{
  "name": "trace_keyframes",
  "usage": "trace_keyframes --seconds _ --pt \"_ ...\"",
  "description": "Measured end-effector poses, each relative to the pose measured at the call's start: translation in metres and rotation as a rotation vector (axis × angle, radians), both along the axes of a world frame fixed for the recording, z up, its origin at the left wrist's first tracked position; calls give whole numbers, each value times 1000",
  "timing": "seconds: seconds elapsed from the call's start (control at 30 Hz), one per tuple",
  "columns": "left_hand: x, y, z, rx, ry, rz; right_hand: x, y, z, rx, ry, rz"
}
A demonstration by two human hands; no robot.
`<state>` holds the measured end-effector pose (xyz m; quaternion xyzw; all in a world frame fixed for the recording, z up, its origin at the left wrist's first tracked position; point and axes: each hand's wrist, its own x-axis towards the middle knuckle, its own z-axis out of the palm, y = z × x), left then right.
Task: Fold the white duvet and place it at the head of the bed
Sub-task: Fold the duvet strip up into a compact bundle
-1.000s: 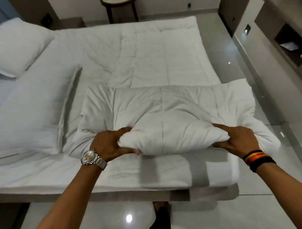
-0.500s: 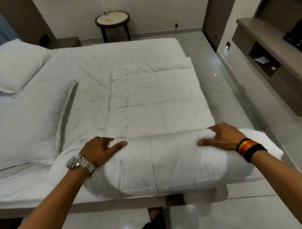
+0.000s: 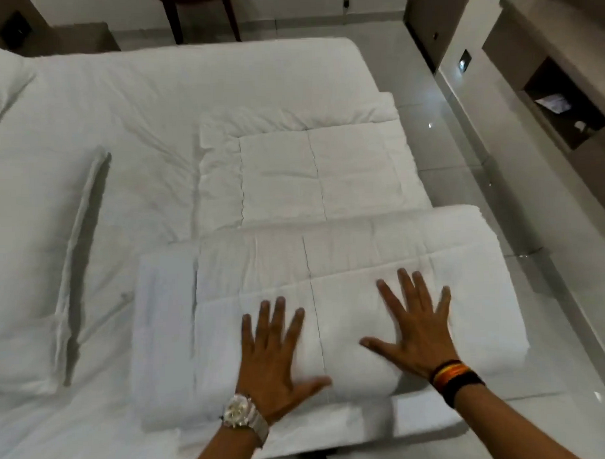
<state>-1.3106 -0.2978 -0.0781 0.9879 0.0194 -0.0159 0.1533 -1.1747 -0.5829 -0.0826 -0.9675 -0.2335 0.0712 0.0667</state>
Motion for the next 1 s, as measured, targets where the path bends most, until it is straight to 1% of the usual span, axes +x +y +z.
trace_keyframes --seconds 0.07,0.13,0.2,0.27,0.33,0.43,0.5,0.57,0.7,0.83,0.9,1.0 --pt "1 -4 -29 35 18 -73 0 2 -31 -38 -7 -2" --pt "12 3 -49 57 38 -91 10 9 -48 -74 -6 0" --pt "19 8 -57 71 76 -93 15 12 -54 -86 -4 -2" --pt "12 5 -57 72 85 -86 3 3 -54 -25 -26 12" --pt "-14 -1 -54 64 60 -97 -29 -20 -54 46 -55 97" --pt "-66 -10 -64 114 58 -147 -79 -64 -66 -8 -51 251" --pt "-76 -11 -70 171 91 -178 -84 -74 -75 -71 -66 303" --pt "-64 -9 -72 203 92 -169 -70 -65 -80 -76 -105 306" --pt "-33 -2 -61 230 96 -156 -46 -47 -73 -41 -143 286" --pt "-22 -3 -34 192 97 -165 -41 -39 -50 151 -152 307" --pt "-19 -7 -17 143 127 -121 -44 -33 -35 222 -135 255" --pt "-24 -12 14 111 146 -12 -55 -30 -5 238 -33 120"
